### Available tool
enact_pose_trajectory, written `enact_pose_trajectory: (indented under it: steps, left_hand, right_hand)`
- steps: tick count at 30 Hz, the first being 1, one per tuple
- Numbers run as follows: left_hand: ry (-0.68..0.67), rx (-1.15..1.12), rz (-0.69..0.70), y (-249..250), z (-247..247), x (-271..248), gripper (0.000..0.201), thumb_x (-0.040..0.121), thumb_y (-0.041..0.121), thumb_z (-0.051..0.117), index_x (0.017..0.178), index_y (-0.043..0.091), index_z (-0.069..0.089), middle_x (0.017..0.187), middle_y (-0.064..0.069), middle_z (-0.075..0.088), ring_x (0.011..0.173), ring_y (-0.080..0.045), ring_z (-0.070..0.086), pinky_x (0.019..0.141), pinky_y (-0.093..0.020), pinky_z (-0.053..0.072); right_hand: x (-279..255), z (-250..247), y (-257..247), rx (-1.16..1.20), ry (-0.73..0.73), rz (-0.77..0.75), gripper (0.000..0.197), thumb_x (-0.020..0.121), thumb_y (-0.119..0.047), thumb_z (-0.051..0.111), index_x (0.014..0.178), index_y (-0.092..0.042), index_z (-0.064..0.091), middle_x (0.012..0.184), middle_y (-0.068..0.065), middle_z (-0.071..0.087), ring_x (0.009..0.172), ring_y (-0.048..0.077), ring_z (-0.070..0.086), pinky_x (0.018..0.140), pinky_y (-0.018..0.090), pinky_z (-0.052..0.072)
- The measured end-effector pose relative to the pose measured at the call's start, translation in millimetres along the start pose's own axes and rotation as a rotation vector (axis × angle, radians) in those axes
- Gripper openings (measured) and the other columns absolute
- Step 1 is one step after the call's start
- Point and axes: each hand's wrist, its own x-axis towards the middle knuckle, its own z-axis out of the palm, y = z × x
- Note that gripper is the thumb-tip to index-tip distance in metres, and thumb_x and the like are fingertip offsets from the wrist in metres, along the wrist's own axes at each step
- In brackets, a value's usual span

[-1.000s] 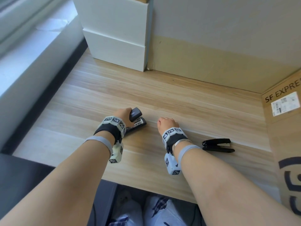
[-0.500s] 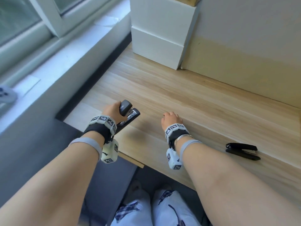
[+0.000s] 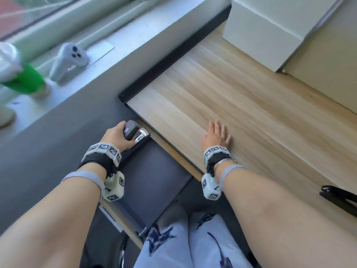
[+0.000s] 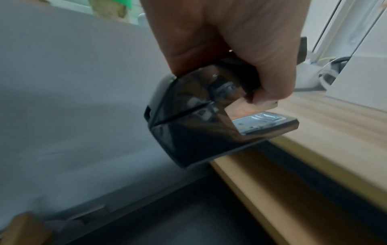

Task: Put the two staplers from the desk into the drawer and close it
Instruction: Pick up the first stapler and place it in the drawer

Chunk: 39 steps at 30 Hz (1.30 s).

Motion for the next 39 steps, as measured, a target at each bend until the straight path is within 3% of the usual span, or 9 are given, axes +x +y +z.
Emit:
enact_pose_trajectory:
  steps: [5, 9, 12, 18, 23, 26, 30, 33, 39]
  left_hand:
    - [-0.088, 0.019, -0.101, -47, 36, -1, 0.031, 0.07, 0.025, 0.068, 0.08, 0.014, 0.04, 0.075, -0.006, 0.055, 0.073, -0.03, 0.054, 0.068, -0.033, 0.046]
    - [-0.143, 0.056, -0.168, -70, 71, 5, 0.032, 0.07, 0.023, 0.067, 0.084, 0.014, 0.04, 0.09, -0.012, 0.063, 0.08, -0.031, 0.057, 0.074, -0.036, 0.049]
    - [-0.182, 0.063, -0.207, -84, 96, 16, 0.033, 0.071, 0.018, 0.069, 0.091, 0.012, 0.044, 0.103, -0.016, 0.067, 0.095, -0.033, 0.063, 0.08, -0.037, 0.051]
    - [-0.195, 0.043, -0.284, -98, 137, 39, 0.043, 0.072, 0.012, 0.068, 0.111, 0.007, 0.05, 0.108, -0.018, 0.067, 0.099, -0.034, 0.064, 0.072, -0.032, 0.045]
    - [-0.249, 0.065, -0.32, -106, 162, 56, 0.072, 0.074, 0.012, 0.069, 0.139, 0.011, 0.037, 0.124, -0.018, 0.062, 0.114, -0.034, 0.059, 0.09, -0.038, 0.049]
    - [-0.225, 0.07, -0.321, -107, 171, 66, 0.059, 0.074, 0.01, 0.067, 0.129, 0.008, 0.044, 0.117, -0.02, 0.065, 0.107, -0.037, 0.061, 0.084, -0.04, 0.051]
    - [-0.254, 0.091, -0.332, -111, 181, 77, 0.065, 0.076, 0.008, 0.066, 0.135, 0.007, 0.039, 0.122, -0.023, 0.061, 0.112, -0.039, 0.058, 0.089, -0.041, 0.05]
    - [-0.261, 0.119, -0.325, -114, 189, 83, 0.064, 0.076, 0.009, 0.067, 0.134, 0.007, 0.041, 0.121, -0.024, 0.061, 0.113, -0.039, 0.057, 0.089, -0.042, 0.05]
    - [-0.239, 0.112, -0.33, -117, 202, 92, 0.041, 0.077, 0.013, 0.066, 0.113, 0.002, 0.049, 0.11, -0.028, 0.064, 0.104, -0.043, 0.061, 0.082, -0.042, 0.051]
  right_hand:
    - [-2, 22, -20, 0.042, 0.119, 0.089, 0.062, 0.095, -0.023, 0.036, 0.153, -0.027, 0.013, 0.163, -0.005, 0.004, 0.151, 0.023, 0.001, 0.12, 0.051, 0.003]
    - [-1, 32, -30, 0.052, 0.193, 0.117, 0.063, 0.094, -0.025, 0.038, 0.153, -0.024, 0.015, 0.163, -0.002, 0.007, 0.151, 0.027, 0.003, 0.119, 0.053, 0.003]
    - [-1, 40, -30, 0.042, 0.249, 0.122, 0.063, 0.093, -0.025, 0.038, 0.152, -0.024, 0.016, 0.163, -0.001, 0.01, 0.151, 0.027, 0.005, 0.119, 0.052, 0.002]
    - [2, 50, -29, 0.009, 0.36, 0.108, 0.064, 0.089, -0.025, 0.04, 0.151, -0.024, 0.023, 0.162, -0.001, 0.019, 0.15, 0.027, 0.013, 0.119, 0.052, 0.006]
    - [3, 53, -27, -0.021, 0.385, 0.111, 0.065, 0.087, -0.026, 0.039, 0.15, -0.025, 0.025, 0.161, -0.001, 0.021, 0.15, 0.026, 0.015, 0.119, 0.051, 0.008]
    - [3, 54, -28, -0.017, 0.43, 0.113, 0.065, 0.084, -0.027, 0.037, 0.148, -0.024, 0.031, 0.159, 0.0, 0.027, 0.148, 0.027, 0.021, 0.118, 0.053, 0.012]
    - [3, 54, -28, -0.044, 0.459, 0.111, 0.069, 0.079, -0.03, 0.025, 0.147, -0.024, 0.034, 0.157, 0.001, 0.031, 0.147, 0.028, 0.025, 0.117, 0.053, 0.016]
    - [2, 55, -28, -0.035, 0.469, 0.107, 0.068, 0.079, -0.03, 0.027, 0.146, -0.024, 0.036, 0.156, 0.002, 0.033, 0.146, 0.028, 0.027, 0.117, 0.053, 0.017]
    - [3, 54, -27, -0.027, 0.455, 0.102, 0.066, 0.081, -0.028, 0.035, 0.146, -0.024, 0.036, 0.157, 0.002, 0.032, 0.146, 0.029, 0.026, 0.117, 0.053, 0.017]
